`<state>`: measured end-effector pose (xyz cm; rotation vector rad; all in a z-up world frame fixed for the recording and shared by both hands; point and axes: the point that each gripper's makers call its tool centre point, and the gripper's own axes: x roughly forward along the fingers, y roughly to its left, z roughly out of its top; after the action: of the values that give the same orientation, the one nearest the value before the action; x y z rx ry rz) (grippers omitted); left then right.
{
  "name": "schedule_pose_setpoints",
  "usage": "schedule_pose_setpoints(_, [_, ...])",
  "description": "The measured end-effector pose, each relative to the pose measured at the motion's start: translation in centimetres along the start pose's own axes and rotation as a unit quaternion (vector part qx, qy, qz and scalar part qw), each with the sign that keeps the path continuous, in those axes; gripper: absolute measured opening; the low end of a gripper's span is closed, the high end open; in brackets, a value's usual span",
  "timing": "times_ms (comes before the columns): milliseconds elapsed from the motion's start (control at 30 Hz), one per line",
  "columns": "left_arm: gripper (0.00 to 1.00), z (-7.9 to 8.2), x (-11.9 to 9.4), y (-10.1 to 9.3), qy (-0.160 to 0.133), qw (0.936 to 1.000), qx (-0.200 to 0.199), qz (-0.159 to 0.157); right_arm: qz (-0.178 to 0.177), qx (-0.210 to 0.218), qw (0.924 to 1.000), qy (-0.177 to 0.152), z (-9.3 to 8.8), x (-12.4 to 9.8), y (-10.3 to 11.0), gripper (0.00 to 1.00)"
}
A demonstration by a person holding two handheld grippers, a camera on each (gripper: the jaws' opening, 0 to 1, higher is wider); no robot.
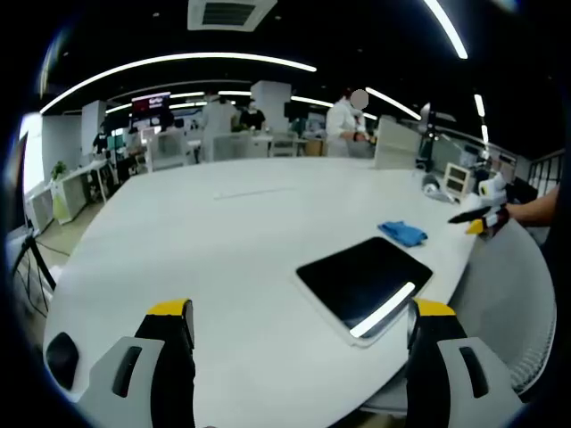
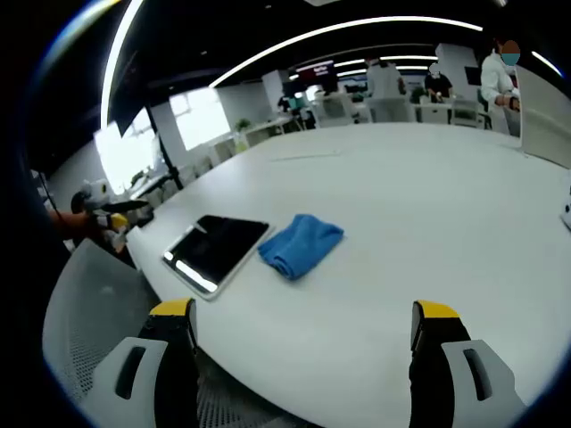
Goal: Wipe the mirror surface with the cleaning cloth until all visible marks leave the cleaned area.
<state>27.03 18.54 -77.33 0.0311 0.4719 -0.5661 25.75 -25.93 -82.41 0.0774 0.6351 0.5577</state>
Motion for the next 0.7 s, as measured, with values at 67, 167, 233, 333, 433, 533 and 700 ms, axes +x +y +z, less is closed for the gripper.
schedule_pose_setpoints(67, [1.00,0.01,-0.03,0.01,0.000,1.0000,0.000,0.001,0.001,0.000,1.0000,0.000,0.00,0.00,0.05,1.00])
schedule_pose_setpoints(167, [1.00,0.01,-0.09,0.05,0.001,1.0000,0.000,0.001,0.002,0.000,1.0000,0.001,0.00,0.02,0.05,1.00])
schedule_pose_setpoints(233, [1.00,-0.05,-0.12,0.20,0.001,1.0000,0.001,0.001,0.003,0.001,1.0000,0.002,0.02,0.01,0.10,1.00])
schedule_pose_setpoints(333, [1.00,0.01,-0.17,0.28,0.002,1.0000,0.001,0.001,0.003,0.000,1.0000,0.004,0.05,0.00,0.14,1.00])
schedule_pose_setpoints(433, [1.00,0.08,-0.16,0.32,0.002,1.0000,0.002,0.001,0.003,-0.002,1.0000,0.005,0.08,0.05,0.04,1.00])
schedule_pose_setpoints(533, [1.00,0.11,-0.12,0.38,0.002,1.0000,0.003,0.000,0.003,-0.003,1.0000,0.006,0.08,0.02,-0.07,1.00])
schedule_pose_setpoints(700, [1.00,0.13,-0.10,0.46,0.002,1.0000,0.004,0.000,0.003,-0.005,0.9999,0.008,0.20,-0.04,-0.06,1.00])
